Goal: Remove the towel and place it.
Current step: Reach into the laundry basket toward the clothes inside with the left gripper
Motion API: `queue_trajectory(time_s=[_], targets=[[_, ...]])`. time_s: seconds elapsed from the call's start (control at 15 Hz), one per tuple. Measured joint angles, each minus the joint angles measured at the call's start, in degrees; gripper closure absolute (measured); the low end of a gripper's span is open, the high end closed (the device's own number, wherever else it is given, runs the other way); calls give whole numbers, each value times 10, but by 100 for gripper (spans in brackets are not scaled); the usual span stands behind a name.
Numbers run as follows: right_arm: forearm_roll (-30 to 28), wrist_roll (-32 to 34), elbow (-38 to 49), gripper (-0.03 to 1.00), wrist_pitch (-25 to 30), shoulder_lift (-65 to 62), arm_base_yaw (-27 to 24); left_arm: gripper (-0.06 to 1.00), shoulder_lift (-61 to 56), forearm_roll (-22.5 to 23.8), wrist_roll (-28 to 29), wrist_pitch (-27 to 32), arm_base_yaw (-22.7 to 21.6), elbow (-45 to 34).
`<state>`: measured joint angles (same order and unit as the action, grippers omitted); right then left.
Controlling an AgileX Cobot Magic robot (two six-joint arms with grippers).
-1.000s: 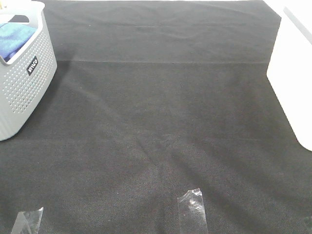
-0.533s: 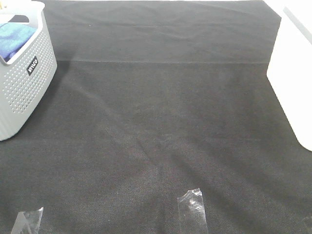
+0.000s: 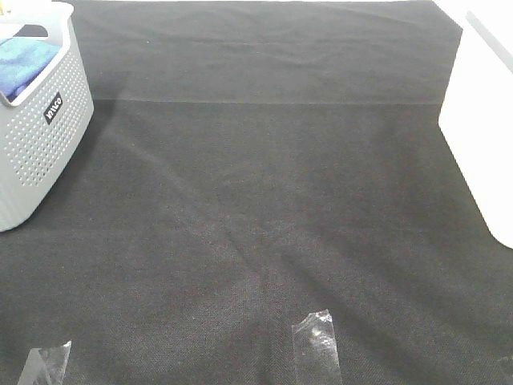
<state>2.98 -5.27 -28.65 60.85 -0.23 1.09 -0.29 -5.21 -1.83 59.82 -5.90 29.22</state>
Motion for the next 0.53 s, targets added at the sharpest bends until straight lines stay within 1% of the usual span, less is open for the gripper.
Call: queue_trajectory(time_s=[0.53], targets=[[0, 0, 0, 31, 0, 0, 0, -5, 0, 0, 0, 0, 0, 0]])
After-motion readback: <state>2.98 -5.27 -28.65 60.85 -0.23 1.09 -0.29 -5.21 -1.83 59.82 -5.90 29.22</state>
